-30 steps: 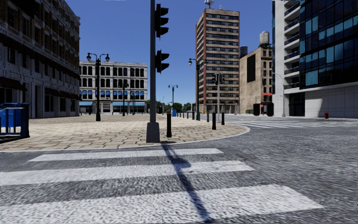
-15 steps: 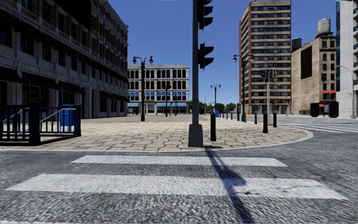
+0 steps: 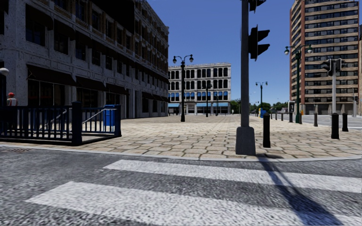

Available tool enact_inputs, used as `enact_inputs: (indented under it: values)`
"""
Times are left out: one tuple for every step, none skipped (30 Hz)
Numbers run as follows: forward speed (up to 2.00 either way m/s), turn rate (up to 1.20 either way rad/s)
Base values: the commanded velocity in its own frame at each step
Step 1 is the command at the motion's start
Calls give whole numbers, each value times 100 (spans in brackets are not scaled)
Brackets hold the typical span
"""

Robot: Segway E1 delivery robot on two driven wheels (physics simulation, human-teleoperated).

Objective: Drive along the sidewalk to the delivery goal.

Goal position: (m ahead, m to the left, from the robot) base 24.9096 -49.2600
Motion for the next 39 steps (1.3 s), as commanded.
enact_inputs:
  values:
    - [112,0]
    - [112,0]
    - [112,0]
    - [113,0]
    - [113,0]
    - [115,0]
    - [115,0]
    - [115,0]
    - [115,0]
    - [115,0]
    - [115,0]
    - [115,0]
    - [115,0]
    - [115,0]
    - [116,0]
    - [116,0]
    - [119,0]
    - [122,0]
    - [123,0]
    - [123,0]
    - [124,0]
    - [124,0]
    - [124,0]
    - [124,0]
    - [123,0]
    - [123,0]
    - [123,0]
    - [124,0]
    - [126,0]
    - [126,0]
    - [133,0]
    - [143,0]
    - [153,0]
    - [153,0]
    - [160,0]
    - [162,0]
    - [163,0]
    - [163,0]
    - [163,0]
